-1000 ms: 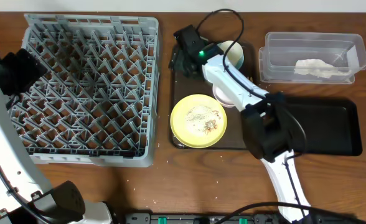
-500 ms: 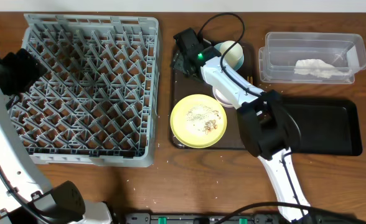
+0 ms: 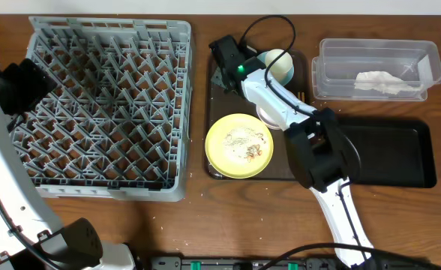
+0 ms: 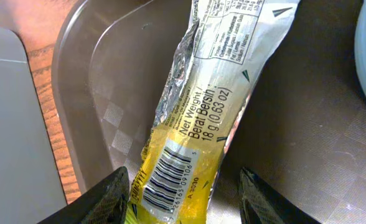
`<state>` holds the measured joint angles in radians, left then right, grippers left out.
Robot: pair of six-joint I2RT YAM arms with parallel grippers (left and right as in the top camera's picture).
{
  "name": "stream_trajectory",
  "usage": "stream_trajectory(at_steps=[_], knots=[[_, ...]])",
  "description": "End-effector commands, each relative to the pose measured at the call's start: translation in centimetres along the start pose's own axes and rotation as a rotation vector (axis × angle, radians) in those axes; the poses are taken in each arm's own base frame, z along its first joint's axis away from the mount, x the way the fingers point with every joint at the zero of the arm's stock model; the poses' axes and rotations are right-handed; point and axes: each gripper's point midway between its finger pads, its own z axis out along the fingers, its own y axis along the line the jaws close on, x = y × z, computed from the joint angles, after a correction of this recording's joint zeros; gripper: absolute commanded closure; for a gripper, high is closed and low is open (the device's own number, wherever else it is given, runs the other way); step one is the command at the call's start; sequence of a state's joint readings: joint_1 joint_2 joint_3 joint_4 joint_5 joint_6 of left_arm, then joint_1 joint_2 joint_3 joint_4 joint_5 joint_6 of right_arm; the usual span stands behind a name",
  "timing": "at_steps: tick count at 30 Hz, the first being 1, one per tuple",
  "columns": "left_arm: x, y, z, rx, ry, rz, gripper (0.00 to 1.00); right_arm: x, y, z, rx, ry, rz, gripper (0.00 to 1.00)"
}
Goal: Sort waste into correct bins and load items into the dishwasher
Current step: 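Lower the right gripper onto the yellow snack wrapper and grasp it, then carry the wrapper to the clear container and release it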
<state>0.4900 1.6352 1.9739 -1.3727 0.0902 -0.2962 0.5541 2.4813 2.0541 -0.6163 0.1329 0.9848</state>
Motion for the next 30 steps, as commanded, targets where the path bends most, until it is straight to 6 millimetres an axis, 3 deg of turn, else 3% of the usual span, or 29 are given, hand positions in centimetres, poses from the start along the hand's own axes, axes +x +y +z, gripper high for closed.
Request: stream_trajectory(at_steps=[1,5,10,14,18,23,27,30], knots=[[-0.3,0.2,-0.3,-0.006,-0.013,-0.016,0.06,0.8,-1.3,1.7,0.053,0.005,-0.027,0.48],[-0.3,0.2,-0.3,-0.006,-0.013,-0.016,0.06,1.0,-1.6,1.7,0.063,0.012,-0.034,0.61],[-0.3,0.2,-0.3,-0.006,-0.013,-0.016,0.06,1.7,-0.8,1.3,0.015,0.073,-0.079,0.97],[-0.3,0.2,-0.3,-0.007,-0.013,-0.016,0.06,1.2,0.6,-0.7,-0.052,0.107,-0.104,0.99],[-0.3,0.2,-0.3,-0.007,-0.013,-0.016,0.06,-1.3,2.6,-5.0,-0.121,0.048,-0.163,0.99],[-0.3,0.2,-0.3,-0.006,-0.013,-0.016,0.06,-6.5,3.6,-12.7,-0.162,-0.102,-0.155,0.99],[-0.3,0.2,-0.3,-0.006,-0.013,-0.016,0.06,-11.7,1.5,-18.5,-0.137,-0.238,-0.089,0.98],[-0.3,0.2,-0.3,-0.006,-0.013,-0.016,0.05,-14.7,-2.2,-21.0,-0.065,-0.291,0.029,0.99]])
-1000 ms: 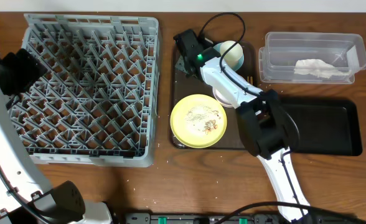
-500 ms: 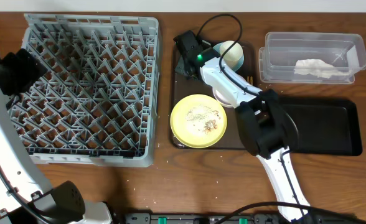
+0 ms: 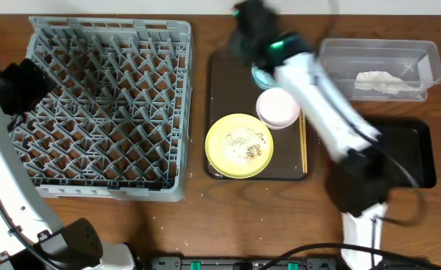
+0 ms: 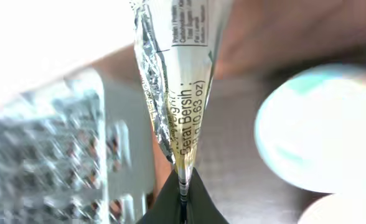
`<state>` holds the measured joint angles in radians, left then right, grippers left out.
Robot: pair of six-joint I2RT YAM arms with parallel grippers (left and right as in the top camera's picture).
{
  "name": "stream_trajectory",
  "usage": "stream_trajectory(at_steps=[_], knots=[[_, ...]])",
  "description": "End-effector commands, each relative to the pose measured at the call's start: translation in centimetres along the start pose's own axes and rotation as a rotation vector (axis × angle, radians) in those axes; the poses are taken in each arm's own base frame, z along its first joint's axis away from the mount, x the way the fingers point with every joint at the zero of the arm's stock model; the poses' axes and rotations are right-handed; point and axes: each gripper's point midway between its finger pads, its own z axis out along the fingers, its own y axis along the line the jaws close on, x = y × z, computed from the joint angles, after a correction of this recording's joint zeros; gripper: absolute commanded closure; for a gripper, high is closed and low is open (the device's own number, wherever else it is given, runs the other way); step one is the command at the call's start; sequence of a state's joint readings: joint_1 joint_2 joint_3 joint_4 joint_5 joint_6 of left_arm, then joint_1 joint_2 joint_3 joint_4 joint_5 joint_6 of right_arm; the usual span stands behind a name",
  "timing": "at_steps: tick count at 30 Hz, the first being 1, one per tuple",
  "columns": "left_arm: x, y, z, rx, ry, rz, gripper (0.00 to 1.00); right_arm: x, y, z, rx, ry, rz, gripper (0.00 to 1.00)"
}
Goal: Sort waste into correct bins and load items into the dishwasher
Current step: 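Carry the wrapper to the clear container and release it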
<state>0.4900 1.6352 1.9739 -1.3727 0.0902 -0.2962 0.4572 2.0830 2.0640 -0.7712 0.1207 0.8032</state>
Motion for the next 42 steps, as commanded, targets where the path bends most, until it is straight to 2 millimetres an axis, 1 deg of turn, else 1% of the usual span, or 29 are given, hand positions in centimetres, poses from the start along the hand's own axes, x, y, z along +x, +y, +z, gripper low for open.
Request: stream_trajectory(at_steps=[1,4,7,11,13,15,16,17,18,19,20,21,22,23,26,28,29,31,32,33,35,37,38,42], knots=[[-0.3,0.2,-0.3,-0.007,-0.013,-0.016,0.05,-5.1,-5.9,-2.5,0.152,-0.115,0.150,0.98],[-0.3,0.2,-0.3,-0.006,-0.013,-0.016,0.06,-6.3,-11.6,-3.2,0.268,-0.103,0.358,0.98],[-0.3,0.2,-0.3,-0.007,-0.013,-0.017,0.06,-6.7,-18.0,-3.5,0.396,-0.078,0.599,0.98],[-0.3,0.2,-0.3,-0.006,-0.013,-0.016,0.06,-8.0,-22.6,-3.0,0.441,-0.067,0.690,0.98],[-0.3,0.2,-0.3,-0.006,-0.013,-0.016,0.05,-8.2,-24.7,-2.4,0.460,-0.053,0.730,0.98],[-0.3,0.2,-0.3,-0.007,-0.013,-0.016,0.05,-8.2,-26.1,-1.9,0.471,-0.037,0.758,0.98],[-0.3,0.2,-0.3,-0.006,-0.013,-0.016,0.06,-8.2,-26.9,-1.6,0.474,-0.026,0.774,0.95],[-0.3,0.2,-0.3,-0.007,-0.013,-0.016,0.06,-8.2,-27.5,-1.4,0.478,-0.019,0.787,0.87],[-0.3,0.2,-0.3,-0.006,-0.013,-0.016,0.05,-8.2,-27.9,-1.1,0.478,-0.012,0.796,0.71],[-0.3,0.2,-0.3,-0.007,-0.013,-0.016,0.06,-8.2,-28.4,-1.1,0.480,-0.009,0.805,0.58],[-0.3,0.2,-0.3,-0.006,-0.013,-0.016,0.06,-8.3,-28.7,-1.1,0.482,-0.007,0.806,0.41],[-0.3,0.2,-0.3,-0.006,-0.013,-0.016,0.06,-8.5,-28.9,-1.0,0.478,-0.010,0.790,0.32],[-0.3,0.2,-0.3,-0.006,-0.013,-0.016,0.05,-9.1,-28.9,-0.9,0.460,-0.013,0.748,0.25],[-0.3,0.2,-0.3,-0.006,-0.013,-0.016,0.05,-9.6,-28.6,-0.7,0.429,-0.010,0.693,0.22],[-0.3,0.2,-0.3,-0.006,-0.013,-0.016,0.06,-11.0,-26.5,0.1,0.279,0.027,0.521,0.06],[-0.3,0.2,-0.3,-0.007,-0.013,-0.016,0.06,-11.2,-24.4,0.5,0.154,0.070,0.434,0.01],[-0.3,0.2,-0.3,-0.007,-0.013,-0.017,0.06,-11.2,-23.2,0.7,0.087,0.092,0.396,0.01],[-0.3,0.2,-0.3,-0.007,-0.013,-0.016,0.06,-11.1,-20.1,0.6,-0.083,0.144,0.310,0.01],[-0.3,0.2,-0.3,-0.007,-0.013,-0.016,0.06,-10.9,-18.1,0.4,-0.188,0.177,0.262,0.01],[-0.3,0.2,-0.3,-0.006,-0.013,-0.016,0.06,-10.5,-16.5,0.0,-0.269,0.204,0.226,0.01],[-0.3,0.2,-0.3,-0.006,-0.013,-0.016,0.06,-9.3,-13.2,-0.8,-0.412,0.260,0.151,0.01],[-0.3,0.2,-0.3,-0.007,-0.013,-0.016,0.06,-8.1,-11.0,-1.2,-0.489,0.297,0.083,0.01],[-0.3,0.2,-0.3,-0.007,-0.013,-0.016,0.05,-7.1,-9.8,-1.5,-0.523,0.320,0.041,0.01],[-0.3,0.2,-0.3,-0.007,-0.013,-0.016,0.06,-3.2,-6.4,-2.0,-0.555,0.398,-0.083,0.01]])
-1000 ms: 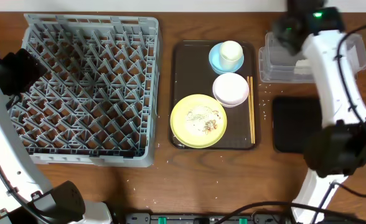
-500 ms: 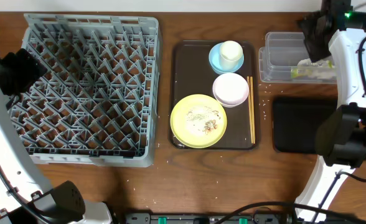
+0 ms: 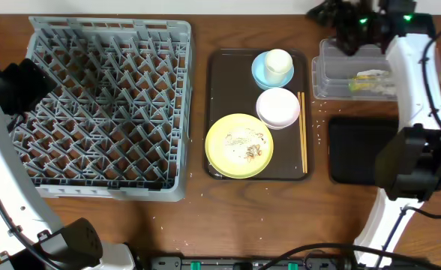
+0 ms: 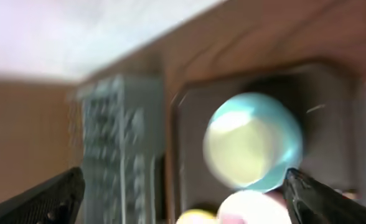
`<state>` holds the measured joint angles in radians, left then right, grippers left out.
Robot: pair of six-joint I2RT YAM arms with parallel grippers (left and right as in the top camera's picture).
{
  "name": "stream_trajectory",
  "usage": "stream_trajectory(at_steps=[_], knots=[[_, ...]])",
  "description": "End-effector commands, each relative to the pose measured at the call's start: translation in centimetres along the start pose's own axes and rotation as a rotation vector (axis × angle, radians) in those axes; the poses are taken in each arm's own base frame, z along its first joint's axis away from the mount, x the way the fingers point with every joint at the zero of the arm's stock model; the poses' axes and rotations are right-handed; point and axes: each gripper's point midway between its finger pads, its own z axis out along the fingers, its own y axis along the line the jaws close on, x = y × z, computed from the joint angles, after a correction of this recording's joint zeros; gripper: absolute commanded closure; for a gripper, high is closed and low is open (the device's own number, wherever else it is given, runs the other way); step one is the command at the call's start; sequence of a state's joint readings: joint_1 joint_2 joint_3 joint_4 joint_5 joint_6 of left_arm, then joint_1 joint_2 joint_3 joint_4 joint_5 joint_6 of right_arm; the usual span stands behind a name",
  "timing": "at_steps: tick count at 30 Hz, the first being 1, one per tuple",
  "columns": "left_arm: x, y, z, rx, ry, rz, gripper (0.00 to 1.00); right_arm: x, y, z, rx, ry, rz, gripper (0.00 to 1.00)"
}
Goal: Sort waste into correct bins and load items into the dishwasher
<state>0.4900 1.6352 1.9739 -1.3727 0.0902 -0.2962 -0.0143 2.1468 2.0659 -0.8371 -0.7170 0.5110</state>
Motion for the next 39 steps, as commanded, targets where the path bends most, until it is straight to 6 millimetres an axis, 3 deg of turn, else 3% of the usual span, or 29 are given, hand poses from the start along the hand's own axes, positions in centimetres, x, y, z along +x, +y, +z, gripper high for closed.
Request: stream_trajectory(at_steps=[1,5,12,15,22,25,29,33,36,39], knots=[[-0.3,0.2,-0.3,-0.007,-0.013,-0.016,0.06,4.7,4.9,1.8,-0.114,0.138,-0.196,0.01],[-0.3,0.2,-0.3,-0.007,-0.013,-0.016,0.06,8.1,5.4,2.9,0.035,0.186,-0.246,0.01],[-0.3,0.2,-0.3,-0.007,-0.013,-0.016,0.06,12.2,6.2,1.5,0.315,0.176,-0.359,0.01],[-0.3,0.2,-0.3,-0.006,-0.013,-0.016,0.06,13.9,7.1,1.7,0.338,0.200,-0.391,0.01],[-0.3,0.2,-0.3,-0.007,-0.013,-0.016,0.05,19.9,9.8,2.1,0.253,0.372,-0.377,0.01],[-0.3,0.2,-0.3,-0.007,-0.013,-0.016,0.05,20.5,10.5,1.8,0.226,0.381,-0.400,0.01],[-0.3,0.2,-0.3,-0.007,-0.013,-0.016,0.06,22.7,11.9,1.6,0.124,0.469,-0.576,0.01],[-0.3,0.2,-0.3,-0.007,-0.013,-0.016,0.06,24.1,10.8,1.6,0.227,0.498,-0.620,0.01],[-0.3,0.2,-0.3,-0.006,-0.013,-0.016,0.06,23.7,9.5,1.5,0.358,0.459,-0.607,0.01],[-0.3,0.2,-0.3,-0.006,-0.013,-0.016,0.06,22.8,8.6,1.2,0.454,0.392,-0.488,0.01]])
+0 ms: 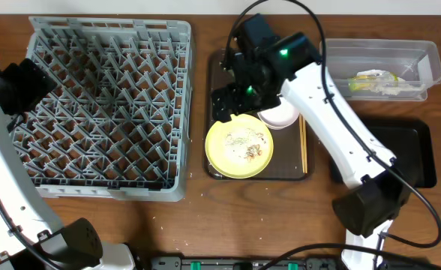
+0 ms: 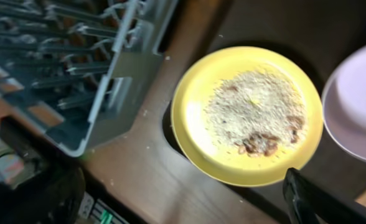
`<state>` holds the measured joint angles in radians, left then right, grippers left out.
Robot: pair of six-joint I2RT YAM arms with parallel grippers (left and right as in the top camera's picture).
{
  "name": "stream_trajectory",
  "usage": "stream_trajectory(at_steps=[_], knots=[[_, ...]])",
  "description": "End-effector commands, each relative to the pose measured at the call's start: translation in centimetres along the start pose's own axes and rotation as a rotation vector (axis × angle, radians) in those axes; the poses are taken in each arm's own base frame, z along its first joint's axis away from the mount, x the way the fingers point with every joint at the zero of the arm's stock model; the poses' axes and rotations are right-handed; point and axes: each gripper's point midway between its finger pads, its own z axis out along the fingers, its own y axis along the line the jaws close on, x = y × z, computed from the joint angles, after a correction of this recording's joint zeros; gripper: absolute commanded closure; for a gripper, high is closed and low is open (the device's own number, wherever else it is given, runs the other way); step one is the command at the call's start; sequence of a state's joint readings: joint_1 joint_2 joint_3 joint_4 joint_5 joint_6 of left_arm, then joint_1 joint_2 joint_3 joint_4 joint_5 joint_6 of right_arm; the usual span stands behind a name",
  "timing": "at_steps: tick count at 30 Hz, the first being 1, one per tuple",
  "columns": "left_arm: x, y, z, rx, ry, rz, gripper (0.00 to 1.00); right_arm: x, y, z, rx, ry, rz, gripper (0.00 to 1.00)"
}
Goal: Sort waste into correct bins and load items into the dishwasher
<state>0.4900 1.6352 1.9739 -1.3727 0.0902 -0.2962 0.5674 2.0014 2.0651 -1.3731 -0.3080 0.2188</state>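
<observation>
A yellow plate [image 1: 239,145] [image 2: 248,115] with crumbs and food scraps lies at the front of the brown tray [image 1: 219,67]. My right gripper [image 1: 226,103] [image 2: 177,211] hangs open over the tray's left side, just behind the plate, with nothing between its fingers [image 2: 314,199]. A white bowl [image 1: 283,118] [image 2: 357,106] sits beside the plate, partly under the arm. Chopsticks [image 1: 304,142] lie along the tray's right edge. The yellow-and-silver wrapper [image 1: 374,81] lies in the clear bin [image 1: 333,56]. The grey dish rack [image 1: 108,105] [image 2: 65,56] stands at the left.
A black bin [image 1: 408,154] sits at the right, in front of the clear bin. My left arm [image 1: 14,82] rests at the rack's left edge. The right arm covers the back of the tray.
My right gripper, still open, has moved from beside the clear bin at the back right to above the tray's left side, by the yellow plate. The wrapper stays in the clear bin.
My right gripper stood open around the wrapper on the tray. Then it was shut on the wrapper, lifted off the tray. Then the wrapper lay in the clear bin with the gripper open. Now the gripper is back over the tray.
</observation>
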Motion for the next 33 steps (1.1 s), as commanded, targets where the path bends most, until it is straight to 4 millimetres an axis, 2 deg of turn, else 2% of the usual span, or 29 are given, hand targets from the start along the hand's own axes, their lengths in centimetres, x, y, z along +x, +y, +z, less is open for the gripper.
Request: stream_trajectory(at_steps=[1,4,7,11,16,19,21,23,26,30,33], knots=[[-0.3,0.2,-0.3,-0.007,-0.013,-0.016,0.06,-0.6,-2.0,-1.8,0.112,-0.074,0.136,0.01],[-0.3,0.2,-0.3,-0.007,-0.013,-0.016,0.06,-1.3,-3.0,-2.9,0.109,-0.115,0.165,0.01],[-0.3,0.2,-0.3,-0.006,-0.013,-0.016,0.06,-1.5,-4.3,-4.9,0.111,-0.158,0.195,0.01],[-0.3,0.2,-0.3,-0.006,-0.013,-0.017,0.06,-1.8,-6.5,-8.8,0.113,-0.254,0.254,0.01],[-0.3,0.2,-0.3,-0.006,-0.013,-0.017,0.06,-2.1,-9.8,-15.1,0.112,-0.444,0.387,0.01],[-0.8,-0.2,-0.3,0.015,-0.030,-0.026,0.06,-1.9,-12.0,-18.2,0.135,-0.536,0.430,0.01],[0.0,-1.7,-0.4,0.103,0.013,-0.033,0.06,-1.3,-14.2,-19.9,0.199,-0.580,0.477,0.01],[1.5,-4.2,-0.9,0.250,0.092,-0.032,0.06,-0.7,-16.4,-21.0,0.268,-0.605,0.524,0.01],[3.3,-8.1,-2.1,0.462,0.192,-0.014,0.05,0.6,-18.8,-21.5,0.347,-0.591,0.585,0.01],[5.8,-13.6,-4.1,0.700,0.243,0.195,0.05,2.5,-20.8,-21.5,0.422,-0.543,0.643,0.01],[8.9,-16.9,-5.0,0.756,0.278,0.352,0.06,3.7,-22.3,-22.0,0.497,-0.528,0.679,0.01]])
